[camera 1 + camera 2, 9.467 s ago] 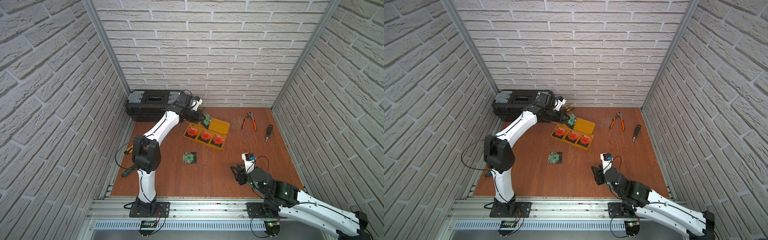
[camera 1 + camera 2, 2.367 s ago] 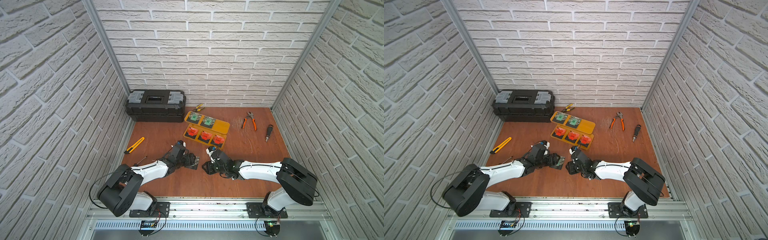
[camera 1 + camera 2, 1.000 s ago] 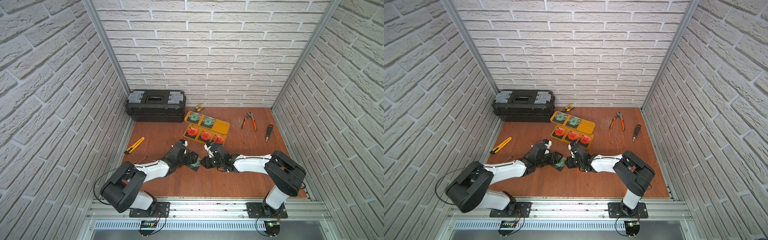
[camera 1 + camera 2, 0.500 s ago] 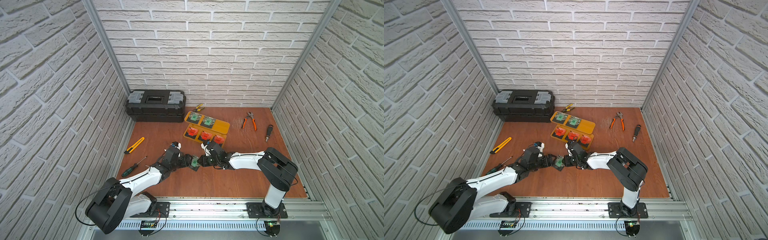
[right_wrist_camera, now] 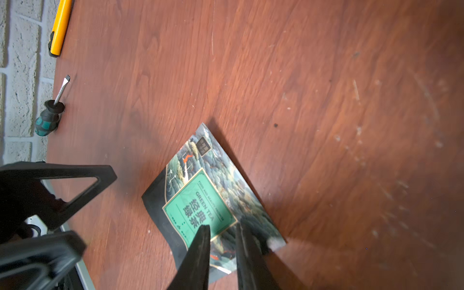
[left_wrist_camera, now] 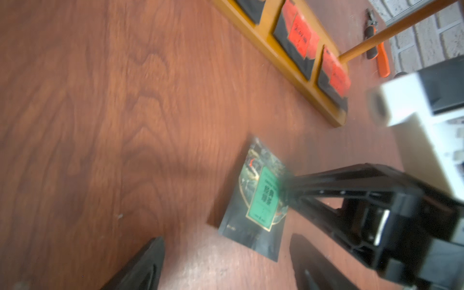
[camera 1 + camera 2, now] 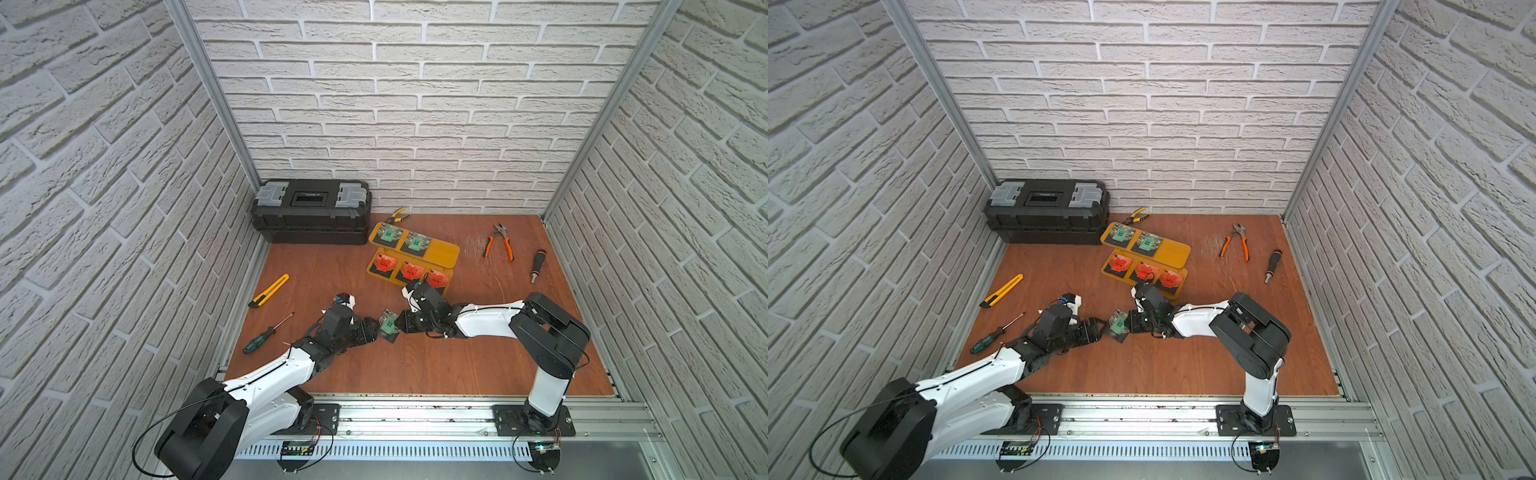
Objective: Place the tea bags on the shelf by color
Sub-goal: Pick up the tea bag from the center of the board.
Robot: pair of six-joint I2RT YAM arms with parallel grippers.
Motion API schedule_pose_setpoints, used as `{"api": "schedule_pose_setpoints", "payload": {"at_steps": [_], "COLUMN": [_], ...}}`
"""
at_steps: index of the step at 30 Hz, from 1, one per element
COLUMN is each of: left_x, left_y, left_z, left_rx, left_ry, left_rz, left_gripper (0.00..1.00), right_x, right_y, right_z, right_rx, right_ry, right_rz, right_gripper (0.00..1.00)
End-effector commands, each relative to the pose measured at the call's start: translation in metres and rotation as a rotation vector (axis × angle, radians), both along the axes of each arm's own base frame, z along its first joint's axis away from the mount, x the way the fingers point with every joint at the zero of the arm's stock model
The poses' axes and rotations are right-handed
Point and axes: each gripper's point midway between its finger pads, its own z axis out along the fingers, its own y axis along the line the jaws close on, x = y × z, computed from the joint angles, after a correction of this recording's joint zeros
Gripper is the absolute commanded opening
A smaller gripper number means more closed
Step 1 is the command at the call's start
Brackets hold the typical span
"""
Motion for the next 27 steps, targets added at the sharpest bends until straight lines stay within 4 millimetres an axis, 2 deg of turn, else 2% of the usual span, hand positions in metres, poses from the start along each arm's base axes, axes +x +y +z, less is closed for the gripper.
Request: {"api": "schedule_pose_setpoints", "payload": {"at_steps": [1, 27], "left_x": [0.001, 0.000], "left_y": [-0.003, -0.031], "left_z": [0.001, -0.014], "left_rx": [-0.052, -0.159], "left_ry": [-0.008, 0.066], "left_rz": [0.010, -0.062], "left_gripper": [0.83, 0.71], "right_x": [0.003, 0.000], "right_y": [-0.002, -0.006], "right_z": [-0.005, -0.011], "right_rx": [0.004, 0.001], "right_ry": [0.010, 0.026], "right_rz": [-0.030, -0.043], "right_gripper": [0.23, 0.23]}}
